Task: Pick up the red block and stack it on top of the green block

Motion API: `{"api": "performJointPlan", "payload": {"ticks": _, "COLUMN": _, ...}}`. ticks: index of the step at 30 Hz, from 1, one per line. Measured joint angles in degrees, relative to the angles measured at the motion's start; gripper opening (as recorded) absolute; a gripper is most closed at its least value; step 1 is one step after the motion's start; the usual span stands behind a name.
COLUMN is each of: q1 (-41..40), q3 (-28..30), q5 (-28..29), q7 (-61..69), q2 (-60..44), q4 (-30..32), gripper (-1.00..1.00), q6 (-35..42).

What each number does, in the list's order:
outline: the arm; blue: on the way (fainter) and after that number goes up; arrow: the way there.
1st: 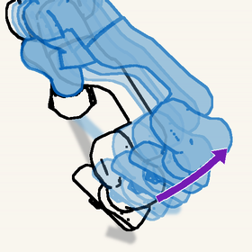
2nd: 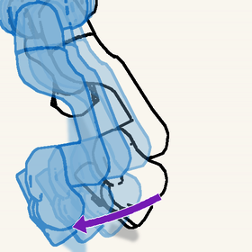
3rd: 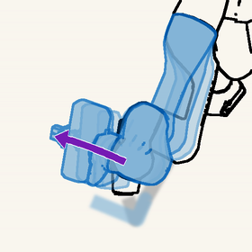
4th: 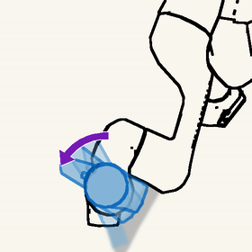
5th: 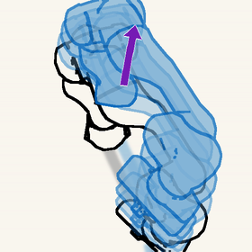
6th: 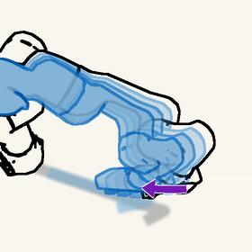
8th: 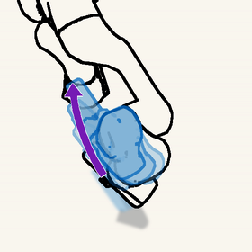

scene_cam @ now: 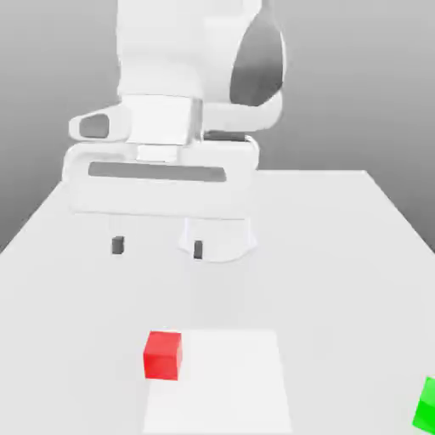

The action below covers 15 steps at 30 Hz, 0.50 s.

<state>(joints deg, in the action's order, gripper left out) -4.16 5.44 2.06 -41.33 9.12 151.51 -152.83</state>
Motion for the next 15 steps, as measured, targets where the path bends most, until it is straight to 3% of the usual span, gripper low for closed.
{"api": "performJointPlan", "payload": {"ticks": 5, "q1": -1.6, "q3": 0.9, "q5": -2.4, "q7": 3.3, "q2": -10.4, "q4": 5.0, "gripper": 0.0, "q6": -6.2}}
{"api": "performJointPlan", "payload": {"ticks": 11, "q1": -3.8, "q3": -2.2, "q5": -6.1, "q7": 6.2, "q2": -22.9, "q4": 4.1, "gripper": 0.0, "q6": -16.5}}
{"api": "performJointPlan", "payload": {"ticks": 12, "q1": -4.1, "q3": -2.6, "q5": -6.3, "q7": 6.4, "q2": -24.0, "q4": 3.9, "gripper": -1.0, "q6": -17.4}}
{"api": "performJointPlan", "payload": {"ticks": 15, "q1": -4.1, "q3": -2.6, "q5": -6.3, "q7": 6.3, "q2": -24.0, "q4": 3.9, "gripper": -1.0, "q6": -17.4}}
